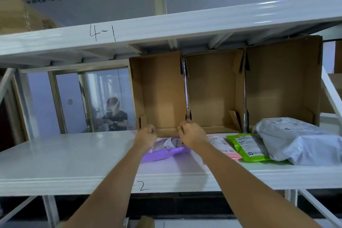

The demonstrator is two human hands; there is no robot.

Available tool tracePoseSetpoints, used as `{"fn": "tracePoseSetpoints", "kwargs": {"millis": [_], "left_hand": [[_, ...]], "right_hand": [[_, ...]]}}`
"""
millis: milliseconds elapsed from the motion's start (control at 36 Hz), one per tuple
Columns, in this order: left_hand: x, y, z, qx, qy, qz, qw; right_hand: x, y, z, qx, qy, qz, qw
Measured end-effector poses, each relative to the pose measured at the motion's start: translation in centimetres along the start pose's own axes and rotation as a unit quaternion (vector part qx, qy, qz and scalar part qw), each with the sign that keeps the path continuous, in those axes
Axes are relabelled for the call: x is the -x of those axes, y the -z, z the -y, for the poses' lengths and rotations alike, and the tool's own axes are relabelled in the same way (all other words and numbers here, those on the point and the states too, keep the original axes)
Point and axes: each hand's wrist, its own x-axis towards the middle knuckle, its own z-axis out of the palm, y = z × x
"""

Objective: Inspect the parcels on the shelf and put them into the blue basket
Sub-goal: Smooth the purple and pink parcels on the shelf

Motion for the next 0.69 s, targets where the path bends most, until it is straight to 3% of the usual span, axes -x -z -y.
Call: {"fn": "tracePoseSetpoints", "kwargs": {"millis": [139,250,361,694], "left_hand": [[1.6,-2.5,0.4,-0.109,-0.053,0.148,0.982],[2.2,-3.4,1.5,-0.099,-0.113,0.179,0.972],[1.8,-4.5,2.4,-0.241,-0.198,0.148,0.938],[3.0,-5.0,2.2,-0.214,-0.116,0.155,0.958]], "right_hand": [[0.8,-1.8,1.2,0.042,0.065,0.084,0.993],[0.9,-2.6,2.3,0.046,0.061,0.106,0.991],[1.6,-3.9,2.5,0.015,0.048,0.121,0.991],[3.6,-5.5,2.2,0.000,0.038,0.146,0.989]]}}
